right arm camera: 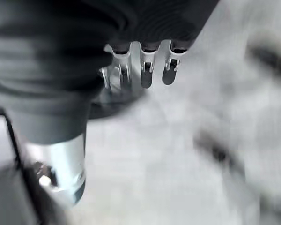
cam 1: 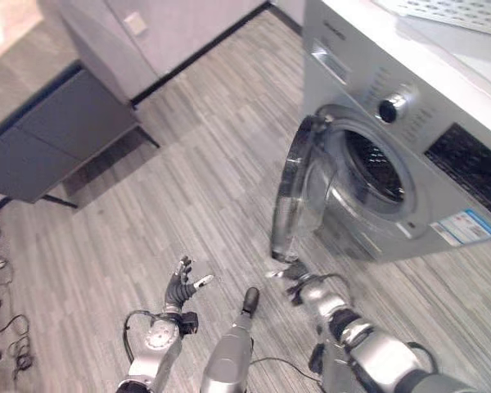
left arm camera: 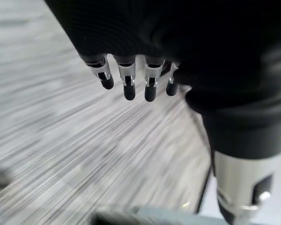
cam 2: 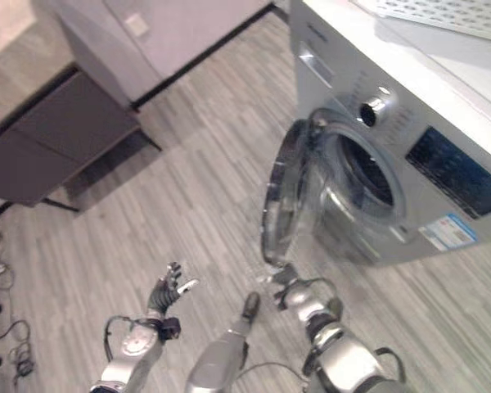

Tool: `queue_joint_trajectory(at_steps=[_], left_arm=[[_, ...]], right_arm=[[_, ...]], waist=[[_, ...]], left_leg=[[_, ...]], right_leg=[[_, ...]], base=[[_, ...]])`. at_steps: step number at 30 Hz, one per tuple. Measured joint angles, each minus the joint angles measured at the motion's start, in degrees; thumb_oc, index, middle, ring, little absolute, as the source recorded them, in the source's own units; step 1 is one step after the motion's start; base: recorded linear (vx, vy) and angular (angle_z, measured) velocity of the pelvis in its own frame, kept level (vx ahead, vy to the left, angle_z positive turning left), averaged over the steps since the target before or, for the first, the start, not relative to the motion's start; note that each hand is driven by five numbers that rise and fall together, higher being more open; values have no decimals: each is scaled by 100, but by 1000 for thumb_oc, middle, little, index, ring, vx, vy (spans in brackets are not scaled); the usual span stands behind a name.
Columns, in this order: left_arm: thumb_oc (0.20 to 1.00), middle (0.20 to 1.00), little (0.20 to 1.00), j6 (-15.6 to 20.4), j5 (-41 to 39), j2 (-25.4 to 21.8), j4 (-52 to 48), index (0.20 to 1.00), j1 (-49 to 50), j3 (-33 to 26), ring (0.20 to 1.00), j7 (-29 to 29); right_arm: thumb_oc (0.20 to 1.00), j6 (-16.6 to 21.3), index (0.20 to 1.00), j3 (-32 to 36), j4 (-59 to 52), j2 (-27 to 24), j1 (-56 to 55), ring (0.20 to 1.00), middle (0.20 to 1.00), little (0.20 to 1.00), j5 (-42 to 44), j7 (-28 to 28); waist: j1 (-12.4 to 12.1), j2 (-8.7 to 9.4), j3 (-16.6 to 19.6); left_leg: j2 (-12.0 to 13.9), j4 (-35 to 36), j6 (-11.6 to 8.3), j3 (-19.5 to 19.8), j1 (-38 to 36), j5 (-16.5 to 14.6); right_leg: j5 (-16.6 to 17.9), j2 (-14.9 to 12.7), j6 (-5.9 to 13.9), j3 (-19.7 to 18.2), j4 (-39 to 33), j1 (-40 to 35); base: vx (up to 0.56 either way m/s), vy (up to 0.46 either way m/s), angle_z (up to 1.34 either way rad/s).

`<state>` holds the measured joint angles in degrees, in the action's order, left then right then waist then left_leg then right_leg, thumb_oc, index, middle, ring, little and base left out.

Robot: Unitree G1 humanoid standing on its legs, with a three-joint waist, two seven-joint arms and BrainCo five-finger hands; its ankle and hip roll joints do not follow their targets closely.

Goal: Grab the laundry basket,head to the washer,open it,put in the laundry and shut it.

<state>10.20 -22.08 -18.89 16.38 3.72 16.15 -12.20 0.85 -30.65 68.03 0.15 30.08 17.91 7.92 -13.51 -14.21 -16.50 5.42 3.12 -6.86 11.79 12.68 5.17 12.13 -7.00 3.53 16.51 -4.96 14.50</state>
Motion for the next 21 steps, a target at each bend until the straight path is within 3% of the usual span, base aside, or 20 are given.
queue_joint_trajectory(at_steps=[3, 7, 9, 12, 13, 14, 15, 17, 18, 19, 20, 21], left_arm=[[1000, 1000, 1000, 8, -4, -327, -333, 1000, 271, -14, 1000, 196], [1000, 1000, 1000, -6, 27, -592, -413, 1000, 334, 28, 1000, 416], [1000, 1000, 1000, -45, 237, -860, -360, 1000, 121, 121, 1000, 612], [1000, 1000, 1000, -108, 687, -1712, -331, 1000, -611, 945, 1000, 1203], [1000, 1000, 1000, -113, 726, -2437, -185, 1000, -1440, 1886, 1000, 1652], [1000, 1000, 1000, -149, 733, -2484, 48, 1000, -1758, 2053, 1000, 1819], [1000, 1000, 1000, -170, 729, -2438, 387, 1000, -2156, 2350, 1000, 1925], [1000, 1000, 1000, -383, 809, -2036, 1866, 1000, -3729, 3981, 1000, 2299], [1000, 1000, 1000, -484, 1005, -1740, 2330, 1000, -4085, 4288, 1000, 2449], [1000, 1000, 1000, -484, 1005, -1740, 2330, 1000, -4085, 4288, 1000, 2449], [1000, 1000, 1000, -610, 1479, -800, 3533, 1000, -4641, 4254, 1000, 2548], [1000, 1000, 1000, -615, 1621, -469, 3713, 1000, -4735, 4230, 1000, 2574]], right_arm=[[1000, -10, 1000, 10, 39, 190, -411, 1000, 1000, 1000, 287, -330], [1000, -74, 1000, 24, 156, -124, -657, 1000, 1000, 1000, 313, -347], [1000, -103, 1000, 19, 245, -333, -807, 1000, 1000, 1000, 185, -398], [1000, -111, 1000, -32, 323, -688, -1072, 1000, 1000, 1000, -240, -544], [1000, -147, 1000, 20, 377, -844, -1200, 1000, 1000, 1000, -513, -622], [1000, -173, 1000, 24, 376, -978, -1226, 1000, 1000, 1000, -559, -642], [1000, -186, 1000, 28, 378, -1116, -1319, 1000, 1000, 1000, -584, -670], [1000, -181, 1000, 270, 335, -1434, -1408, 1000, 1000, 1000, -581, -728], [1000, -194, 1000, 291, 339, -1481, -1330, 1000, 1000, 1000, -576, -705], [1000, -194, 1000, 291, 339, -1481, -1330, 1000, 1000, 1000, -576, -705], [1000, -195, 1000, 319, 307, -1599, -1125, 1000, 1000, 1000, -524, -686], [1000, -212, 1000, 355, 312, -1634, -1129, 1000, 1000, 1000, -522, -688]], waist=[[1, 44, 14], [28, 241, 103], [156, 331, 116], [424, 444, 162], [676, 568, 223], [917, 630, 252], [1035, 689, 283], [1343, 804, 302], [1490, 877, 337], [1490, 877, 337], [1778, 1107, 322], [1803, 1129, 319]], left_leg=[[-150, 27, -7, -57, -155, 23], [-219, 146, 45, -171, -288, 47], [-230, 174, 51, -251, -369, 47], [-246, 197, 79, -380, -454, 34], [-243, 207, 117, -502, -473, -26], [-249, 210, 122, -544, -471, -31], [-244, 208, 128, -601, -468, -36], [-223, 208, 123, -628, -416, -28], [-212, 207, 115, -652, -321, -22], [-212, 207, 115, -652, -321, -22], [-170, 204, 81, -788, -81, 53], [-135, 204, 79, -808, -58, 52]], right_leg=[[-2, -168, 149, -27, 0, -150], [-2, -254, 218, -152, -2, -167], [-4, -262, 229, -200, -3, -195], [10, -269, 248, -320, -2, -198], [26, -258, 266, -492, -2, -128], [49, -260, 299, -521, -2, -101], [54, -249, 295, -565, -1, -65], [75, -189, 296, -636, -1, 5], [78, -198, 288, -678, -1, 122], [78, -198, 288, -678, -1, 122], [202, -133, 217, -791, 0, 433], [209, -97, 204, -807, 0, 472]], base=[[24, 44, 4], [37, 64, -10], [44, 79, -13], [52, 58, -24], [28, 5, -38], [2, -12, -43], [-26, -26, -21], [-53, -20, -15], [-49, -17, -9], [-36, -29, -33], [-14, -13, -32], [-18, -25, -31]])
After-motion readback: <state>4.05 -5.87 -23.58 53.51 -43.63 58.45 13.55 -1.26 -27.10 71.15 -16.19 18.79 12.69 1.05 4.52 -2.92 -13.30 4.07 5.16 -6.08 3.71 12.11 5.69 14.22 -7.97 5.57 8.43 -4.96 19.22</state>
